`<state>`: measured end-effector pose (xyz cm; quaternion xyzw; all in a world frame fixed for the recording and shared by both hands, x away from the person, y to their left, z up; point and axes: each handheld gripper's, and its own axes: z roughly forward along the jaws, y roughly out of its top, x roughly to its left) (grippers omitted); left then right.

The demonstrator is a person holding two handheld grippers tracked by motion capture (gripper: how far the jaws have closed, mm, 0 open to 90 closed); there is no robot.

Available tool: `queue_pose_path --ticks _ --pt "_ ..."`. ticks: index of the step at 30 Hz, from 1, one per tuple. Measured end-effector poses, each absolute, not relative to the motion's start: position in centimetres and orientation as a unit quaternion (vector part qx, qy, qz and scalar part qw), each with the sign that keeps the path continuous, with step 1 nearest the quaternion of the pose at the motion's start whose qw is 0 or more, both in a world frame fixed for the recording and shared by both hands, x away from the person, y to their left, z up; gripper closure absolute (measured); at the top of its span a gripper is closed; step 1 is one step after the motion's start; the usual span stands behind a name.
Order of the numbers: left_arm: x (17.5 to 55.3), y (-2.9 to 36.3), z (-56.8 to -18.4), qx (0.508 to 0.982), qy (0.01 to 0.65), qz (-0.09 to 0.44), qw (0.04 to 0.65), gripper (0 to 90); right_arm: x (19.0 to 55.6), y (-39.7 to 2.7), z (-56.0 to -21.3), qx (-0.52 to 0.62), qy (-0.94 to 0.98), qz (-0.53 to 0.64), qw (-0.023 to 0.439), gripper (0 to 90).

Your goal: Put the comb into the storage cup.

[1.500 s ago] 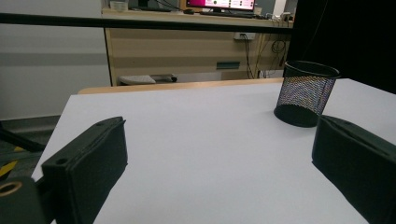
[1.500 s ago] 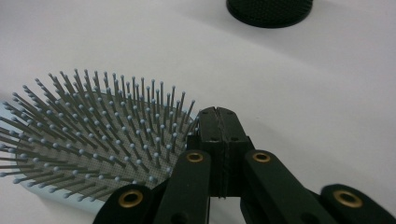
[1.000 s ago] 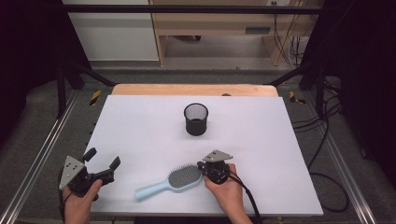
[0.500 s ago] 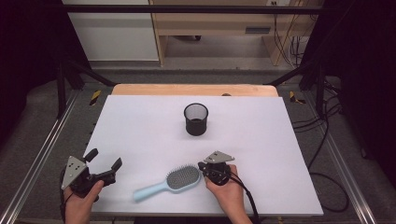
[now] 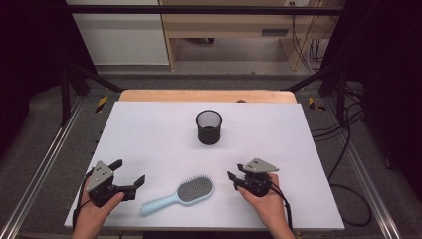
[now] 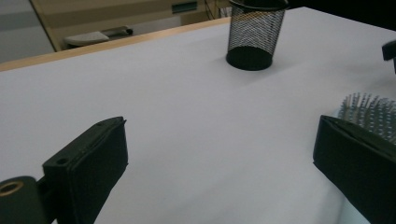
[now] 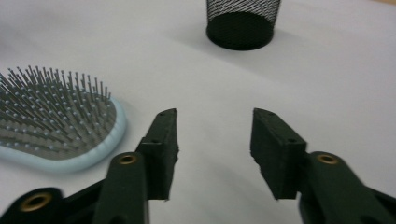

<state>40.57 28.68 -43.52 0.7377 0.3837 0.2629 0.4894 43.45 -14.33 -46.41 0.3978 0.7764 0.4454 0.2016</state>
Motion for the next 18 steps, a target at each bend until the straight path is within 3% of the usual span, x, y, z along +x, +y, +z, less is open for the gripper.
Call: queue_pose_path --ticks 1,3,4,5,6,8,18 --pt "40.7 28.3 -43.3 0.745 0.377 0.254 0.488 3.0 43.3 -15.5 -46.1 0.395 0.774 0.451 0.204 35.4" --pt "41.0 27.8 -43.0 0.756 0.370 0.241 0.484 3.0 43.2 -16.1 -46.0 0.393 0.773 0.453 0.205 30.8" --pt "41.2 27.3 -42.7 0.769 0.361 0.230 0.475 3.0 43.0 -17.1 -46.0 0.391 0.769 0.457 0.215 20.7" --pt "41.2 27.3 -42.7 0.769 0.361 0.230 0.475 2.9 43.0 -17.1 -46.0 0.391 0.769 0.457 0.215 20.7" --pt "41.4 26.8 -42.3 0.784 0.353 0.217 0.463 2.8 42.6 -18.0 -46.1 0.392 0.761 0.464 0.229 12.3" --pt "41.5 26.3 -42.0 0.799 0.340 0.206 0.451 3.1 42.4 -18.7 -46.2 0.399 0.752 0.469 0.233 7.4" --pt "42.2 23.7 -41.4 0.842 0.302 0.171 0.413 3.0 42.3 -20.2 -46.4 0.392 0.741 0.478 0.261 4.5"
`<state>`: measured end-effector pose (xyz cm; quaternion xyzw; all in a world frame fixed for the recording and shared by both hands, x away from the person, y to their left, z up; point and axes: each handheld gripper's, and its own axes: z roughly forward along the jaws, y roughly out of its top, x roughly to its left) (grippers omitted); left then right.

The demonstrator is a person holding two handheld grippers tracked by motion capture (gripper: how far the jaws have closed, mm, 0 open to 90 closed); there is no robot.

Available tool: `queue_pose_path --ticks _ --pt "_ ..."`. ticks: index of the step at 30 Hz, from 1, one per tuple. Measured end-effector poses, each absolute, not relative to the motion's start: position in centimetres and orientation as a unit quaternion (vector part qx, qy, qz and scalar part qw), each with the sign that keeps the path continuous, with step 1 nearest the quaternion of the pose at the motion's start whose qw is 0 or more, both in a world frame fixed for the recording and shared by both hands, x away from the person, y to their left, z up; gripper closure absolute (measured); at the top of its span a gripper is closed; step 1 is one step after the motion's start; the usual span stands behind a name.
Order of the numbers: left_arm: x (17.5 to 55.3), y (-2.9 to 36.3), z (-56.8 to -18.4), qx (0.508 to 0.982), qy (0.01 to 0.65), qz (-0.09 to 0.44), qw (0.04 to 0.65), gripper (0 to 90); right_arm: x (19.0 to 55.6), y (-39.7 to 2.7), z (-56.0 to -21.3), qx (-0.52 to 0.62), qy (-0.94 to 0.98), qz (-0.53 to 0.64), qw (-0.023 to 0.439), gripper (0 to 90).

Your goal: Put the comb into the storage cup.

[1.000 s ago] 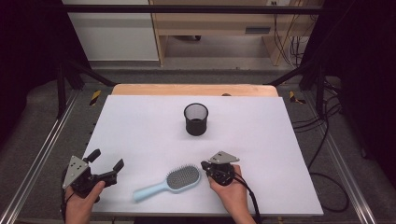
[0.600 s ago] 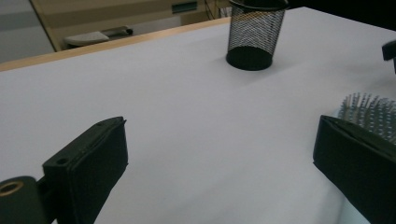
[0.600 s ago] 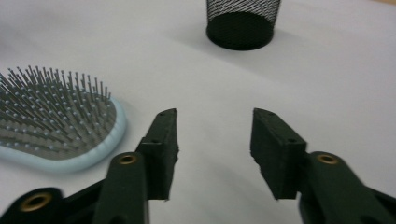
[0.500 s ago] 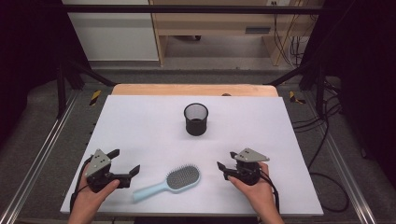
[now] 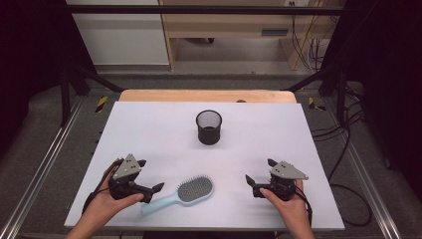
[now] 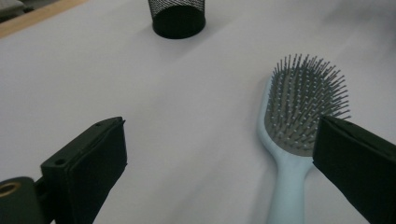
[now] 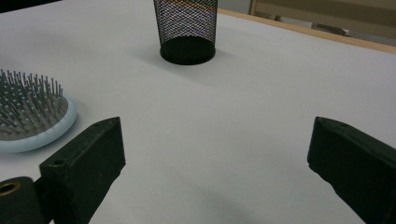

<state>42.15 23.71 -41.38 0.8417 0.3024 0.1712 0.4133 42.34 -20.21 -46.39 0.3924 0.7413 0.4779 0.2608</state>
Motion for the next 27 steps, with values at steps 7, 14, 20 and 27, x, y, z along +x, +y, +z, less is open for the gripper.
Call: queue_pose_path --ticks 7,14,20,27 --pt "42.0 21.7 -41.9 0.861 0.284 0.148 0.394 3.1 42.3 -20.7 -46.3 0.399 0.735 0.480 0.266 5.3" --pt "41.6 20.5 -42.8 0.866 0.278 0.185 0.372 3.8 42.3 -20.8 -46.5 0.404 0.735 0.475 0.265 5.8" --pt "40.9 20.2 -43.4 0.868 0.275 0.192 0.365 4.7 42.4 -20.8 -46.6 0.406 0.736 0.472 0.264 5.8" --pt "40.3 19.8 -44.2 0.877 0.267 0.183 0.355 6.5 42.4 -20.8 -46.6 0.408 0.736 0.471 0.263 6.0"
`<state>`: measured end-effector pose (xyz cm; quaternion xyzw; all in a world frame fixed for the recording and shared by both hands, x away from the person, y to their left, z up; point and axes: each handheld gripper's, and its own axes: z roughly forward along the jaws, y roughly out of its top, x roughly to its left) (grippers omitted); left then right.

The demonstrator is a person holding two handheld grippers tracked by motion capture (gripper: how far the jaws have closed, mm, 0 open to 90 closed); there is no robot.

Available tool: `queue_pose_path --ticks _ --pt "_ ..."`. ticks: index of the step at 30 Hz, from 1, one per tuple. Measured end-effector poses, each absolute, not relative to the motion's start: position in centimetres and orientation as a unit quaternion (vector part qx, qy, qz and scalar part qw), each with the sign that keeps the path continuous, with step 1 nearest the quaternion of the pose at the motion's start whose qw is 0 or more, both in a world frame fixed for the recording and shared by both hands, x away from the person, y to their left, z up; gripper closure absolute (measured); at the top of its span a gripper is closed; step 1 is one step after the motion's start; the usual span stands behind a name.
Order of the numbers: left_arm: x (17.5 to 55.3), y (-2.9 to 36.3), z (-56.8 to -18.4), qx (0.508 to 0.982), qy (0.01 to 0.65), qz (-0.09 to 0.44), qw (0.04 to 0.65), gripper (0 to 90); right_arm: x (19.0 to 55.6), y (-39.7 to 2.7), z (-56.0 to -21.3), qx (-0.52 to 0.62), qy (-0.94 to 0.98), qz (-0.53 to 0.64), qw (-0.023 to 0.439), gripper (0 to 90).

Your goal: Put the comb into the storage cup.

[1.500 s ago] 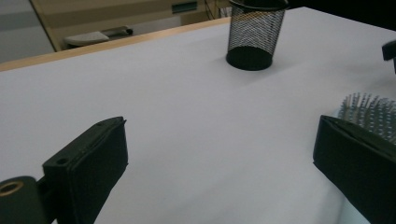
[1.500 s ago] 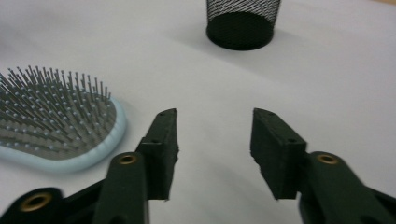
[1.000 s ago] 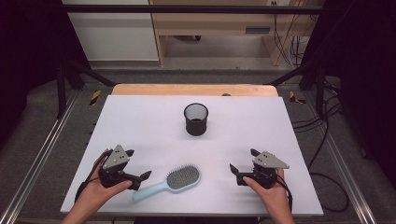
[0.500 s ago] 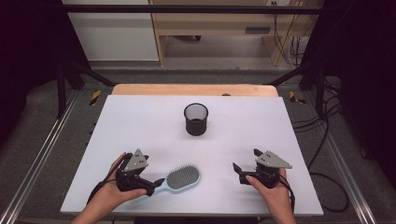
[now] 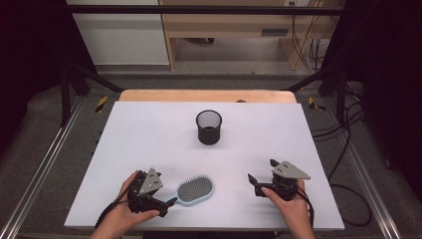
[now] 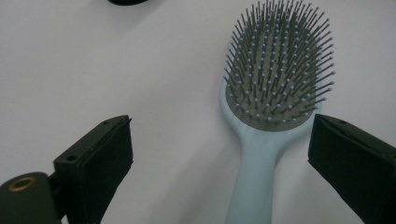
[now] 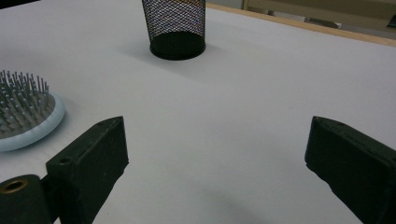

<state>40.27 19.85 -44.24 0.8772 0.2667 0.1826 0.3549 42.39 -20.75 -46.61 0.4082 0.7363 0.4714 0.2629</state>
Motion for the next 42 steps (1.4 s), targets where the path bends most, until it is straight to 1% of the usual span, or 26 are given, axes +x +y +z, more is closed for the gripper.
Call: queue_pose_path --ticks 3,5,6,11,12,15,18,19,22,24,29,42 --pt "40.2 19.8 -44.6 0.881 0.264 0.173 0.353 7.7 42.4 -20.8 -46.6 0.409 0.736 0.471 0.262 6.1" --pt "40.3 19.7 -44.8 0.884 0.259 0.167 0.351 12.4 42.4 -20.8 -46.7 0.409 0.737 0.470 0.261 6.3" --pt "40.3 19.7 -44.8 0.886 0.257 0.164 0.349 12.4 42.4 -20.8 -46.7 0.409 0.737 0.470 0.261 6.3" --pt "40.4 19.6 -45.1 0.893 0.247 0.146 0.346 24.2 42.4 -20.7 -46.7 0.409 0.739 0.467 0.262 6.6" --pt "40.4 19.6 -45.1 0.893 0.247 0.146 0.346 24.7 42.4 -20.7 -46.7 0.409 0.739 0.467 0.262 6.6" --pt "40.5 19.7 -45.3 0.898 0.238 0.137 0.344 32.9 42.5 -20.7 -46.8 0.409 0.740 0.466 0.261 6.7" --pt "40.5 19.6 -45.5 0.901 0.234 0.130 0.341 34.6 42.5 -20.7 -46.8 0.409 0.740 0.466 0.261 6.7" --pt "40.5 19.6 -45.5 0.903 0.232 0.126 0.340 36.7 42.5 -20.7 -46.8 0.410 0.740 0.466 0.260 6.8" --pt "40.5 19.6 -45.7 0.907 0.228 0.119 0.332 37.0 42.5 -20.6 -46.8 0.409 0.741 0.465 0.260 6.9" --pt "40.6 19.6 -45.8 0.909 0.226 0.113 0.330 39.5 42.5 -20.6 -46.8 0.409 0.741 0.465 0.259 6.9" --pt "40.7 19.6 -46.0 0.910 0.226 0.108 0.330 40.6 42.5 -20.6 -46.8 0.409 0.741 0.465 0.259 7.0" --pt "40.7 19.5 -46.0 0.911 0.223 0.110 0.328 41.0 42.5 -20.6 -46.8 0.409 0.741 0.466 0.259 7.1"
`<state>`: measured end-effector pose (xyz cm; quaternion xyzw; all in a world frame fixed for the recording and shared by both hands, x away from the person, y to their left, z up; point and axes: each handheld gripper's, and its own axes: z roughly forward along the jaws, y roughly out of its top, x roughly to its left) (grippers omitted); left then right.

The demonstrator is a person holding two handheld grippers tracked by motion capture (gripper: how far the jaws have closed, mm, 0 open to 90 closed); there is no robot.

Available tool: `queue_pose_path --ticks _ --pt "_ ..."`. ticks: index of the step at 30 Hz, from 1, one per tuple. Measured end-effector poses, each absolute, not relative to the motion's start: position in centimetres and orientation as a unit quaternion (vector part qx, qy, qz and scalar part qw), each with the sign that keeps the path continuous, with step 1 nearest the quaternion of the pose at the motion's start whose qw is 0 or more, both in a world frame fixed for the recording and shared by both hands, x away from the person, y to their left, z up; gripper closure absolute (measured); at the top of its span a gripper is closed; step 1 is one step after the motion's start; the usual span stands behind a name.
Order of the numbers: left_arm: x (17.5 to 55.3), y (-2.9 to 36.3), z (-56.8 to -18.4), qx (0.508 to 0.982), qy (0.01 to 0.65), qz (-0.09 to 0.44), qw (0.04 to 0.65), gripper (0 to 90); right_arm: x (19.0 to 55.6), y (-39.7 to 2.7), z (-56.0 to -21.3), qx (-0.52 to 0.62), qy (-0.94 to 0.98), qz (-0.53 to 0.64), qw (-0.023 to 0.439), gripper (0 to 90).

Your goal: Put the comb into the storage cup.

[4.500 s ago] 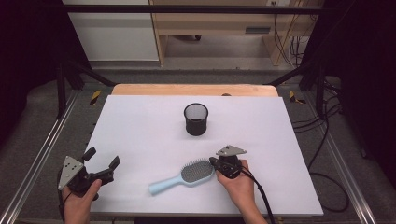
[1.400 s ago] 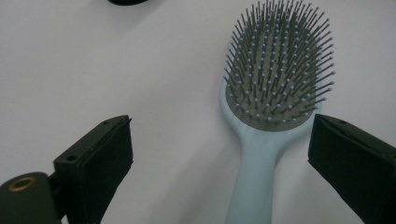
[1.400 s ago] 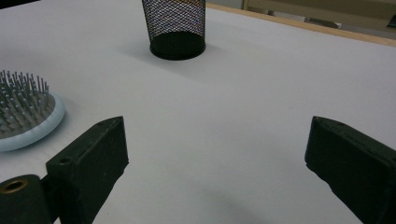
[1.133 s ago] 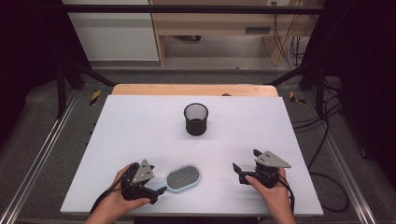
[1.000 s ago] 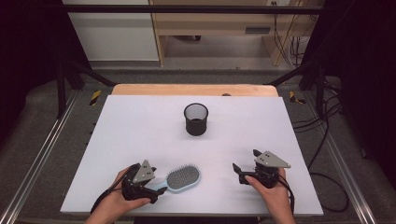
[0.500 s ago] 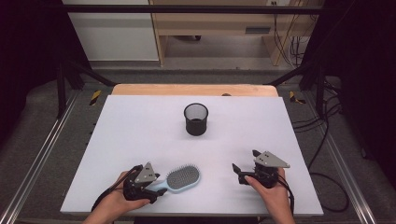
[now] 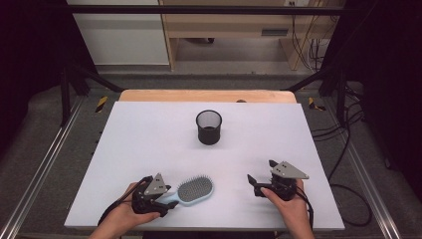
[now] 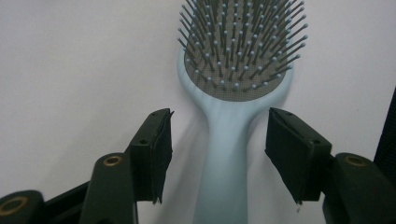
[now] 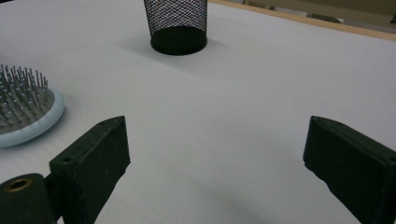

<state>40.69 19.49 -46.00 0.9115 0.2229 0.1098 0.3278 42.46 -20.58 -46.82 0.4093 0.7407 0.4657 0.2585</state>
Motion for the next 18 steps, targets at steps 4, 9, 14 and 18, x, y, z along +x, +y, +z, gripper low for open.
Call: queue_pose_path --ticks 4,9,14,18 --pt "40.70 19.34 -46.06 0.915 0.219 0.105 0.322 44.0 42.47 -20.59 -46.82 0.409 0.741 0.466 0.258 7.1" --pt "40.79 19.24 -46.20 0.919 0.216 0.098 0.315 49.0 42.48 -20.57 -46.84 0.409 0.741 0.465 0.258 7.2" --pt "40.86 19.13 -46.47 0.924 0.212 0.089 0.306 51.9 42.49 -20.57 -46.85 0.409 0.742 0.465 0.258 7.2" --pt "40.95 19.12 -46.61 0.925 0.212 0.084 0.304 52.7 42.49 -20.56 -46.84 0.408 0.742 0.465 0.258 7.3"
